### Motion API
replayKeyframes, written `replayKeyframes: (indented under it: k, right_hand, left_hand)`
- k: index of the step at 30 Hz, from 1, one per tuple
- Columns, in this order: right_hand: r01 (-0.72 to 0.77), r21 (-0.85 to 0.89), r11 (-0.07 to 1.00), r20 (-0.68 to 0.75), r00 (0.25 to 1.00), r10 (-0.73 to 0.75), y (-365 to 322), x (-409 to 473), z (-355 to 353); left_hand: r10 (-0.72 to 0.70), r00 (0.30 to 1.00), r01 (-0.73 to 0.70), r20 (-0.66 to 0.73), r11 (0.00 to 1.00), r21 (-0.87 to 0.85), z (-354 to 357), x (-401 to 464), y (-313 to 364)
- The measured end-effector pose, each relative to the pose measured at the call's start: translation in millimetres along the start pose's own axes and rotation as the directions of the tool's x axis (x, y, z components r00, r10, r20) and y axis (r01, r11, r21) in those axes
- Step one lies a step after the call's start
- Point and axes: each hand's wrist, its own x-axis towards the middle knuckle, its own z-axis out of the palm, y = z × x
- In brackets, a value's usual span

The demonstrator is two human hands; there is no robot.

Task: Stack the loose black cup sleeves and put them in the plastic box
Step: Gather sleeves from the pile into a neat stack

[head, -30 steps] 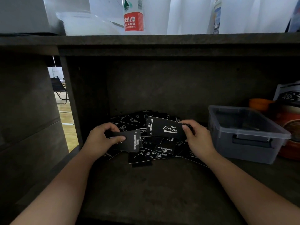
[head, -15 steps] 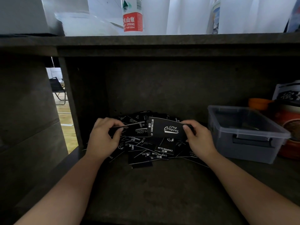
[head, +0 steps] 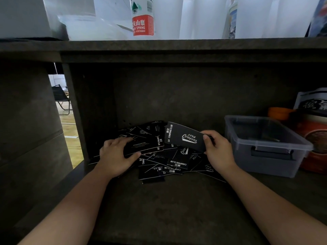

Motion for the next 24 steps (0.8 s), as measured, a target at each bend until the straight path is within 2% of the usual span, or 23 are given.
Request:
replayKeyframes:
  k: [1,5,8,10,16,20,24]
  right_hand:
    - [0.002,-0.001,1.000,0.001,1.000,-0.002,0.1,0.0,0.1]
    - [0.011,-0.006,1.000,-0.006,1.000,-0.011,0.7,0.3,-0.1]
    - [0.019,-0.003,1.000,-0.014,1.000,-0.019,1.9,0.4,-0.3]
    - [0.020,0.004,1.000,-0.014,1.000,-0.020,3.0,0.7,-0.7]
    - [0.003,0.010,1.000,-0.026,1.000,-0.002,2.9,1.9,-1.8]
    - [0.007,0.003,1.000,-0.027,1.000,-0.007,1.4,2.0,-1.5]
    - [0.003,0.002,1.000,-0.031,1.000,-0.003,2.2,2.5,-1.2]
  left_hand:
    - [-0.025,0.999,0.025,0.021,0.999,0.027,0.6,0.1,-1.1]
    - [-0.071,0.997,0.070,-0.009,0.995,-0.064,1.3,-0.1,0.0]
    - [-0.129,0.990,0.129,0.059,0.992,0.002,3.2,-0.2,0.2]
    - [-0.107,0.991,0.105,0.080,0.994,0.025,4.0,-0.1,-0.7]
    - [-0.032,0.994,0.021,-0.104,0.994,-0.104,-0.3,-3.2,4.9]
    - [0.018,0.998,-0.014,-0.063,0.998,0.058,0.3,-1.3,1.7]
    - [-0.146,0.988,0.140,0.047,0.983,0.119,1.7,0.7,2.0]
